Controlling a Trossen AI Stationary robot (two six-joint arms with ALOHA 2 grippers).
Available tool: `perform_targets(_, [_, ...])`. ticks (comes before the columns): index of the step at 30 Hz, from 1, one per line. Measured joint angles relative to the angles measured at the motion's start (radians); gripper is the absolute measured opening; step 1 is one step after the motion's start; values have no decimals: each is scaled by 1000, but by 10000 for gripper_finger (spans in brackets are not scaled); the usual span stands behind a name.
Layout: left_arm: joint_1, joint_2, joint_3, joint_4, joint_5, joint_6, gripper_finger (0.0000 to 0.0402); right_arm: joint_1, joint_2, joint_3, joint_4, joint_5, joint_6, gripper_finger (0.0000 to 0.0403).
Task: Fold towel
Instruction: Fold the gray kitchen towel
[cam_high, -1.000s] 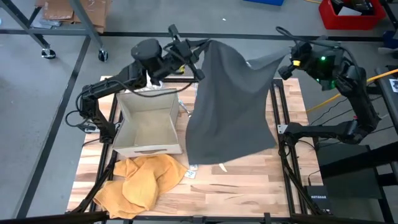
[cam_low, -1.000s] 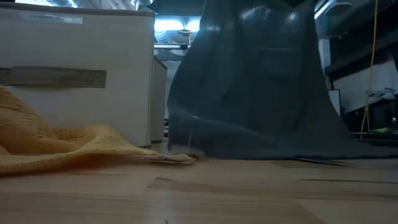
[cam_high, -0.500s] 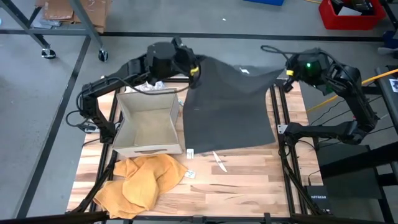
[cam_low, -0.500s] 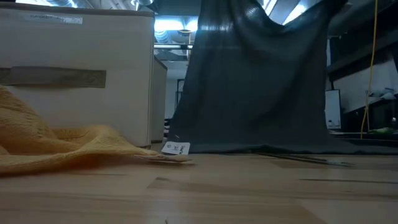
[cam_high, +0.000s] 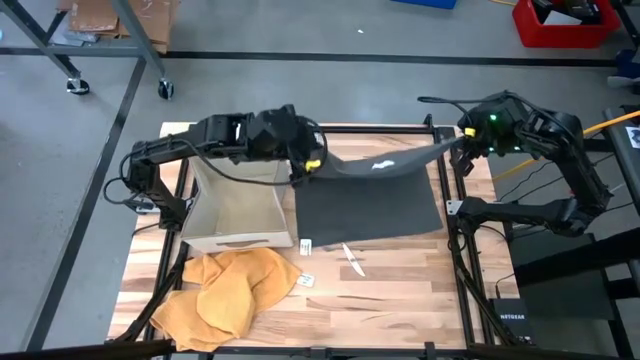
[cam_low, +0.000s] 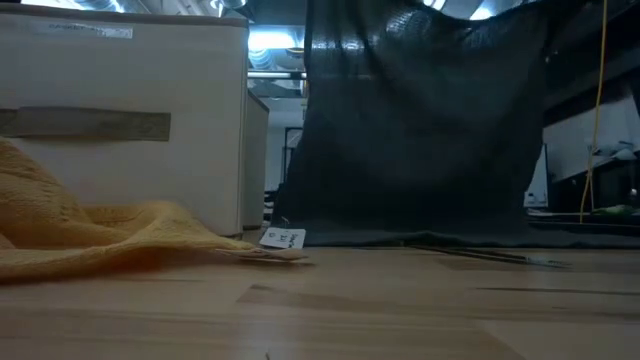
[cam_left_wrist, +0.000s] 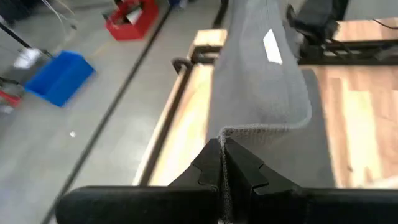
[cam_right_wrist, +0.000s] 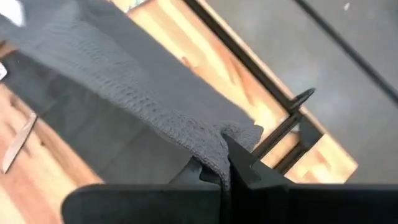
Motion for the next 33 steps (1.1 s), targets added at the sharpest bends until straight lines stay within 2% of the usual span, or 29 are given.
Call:
perform_targets(9, [-94, 13, -21, -70, 0, -97, 0, 0, -7, -139, 1, -251, 88, 0])
perform_targets(20, [-217, 23, -101, -60, 43, -166, 0, 1, -96, -220, 1, -454, 199, 0])
perform_targets(29, [-281, 29, -101, -60, 52, -272, 0, 1, -222, -221, -1, -505, 361, 0])
perform_targets(33, [-311, 59, -102, -63, 53, -310, 0, 1, -287, -265, 1, -513, 439, 0])
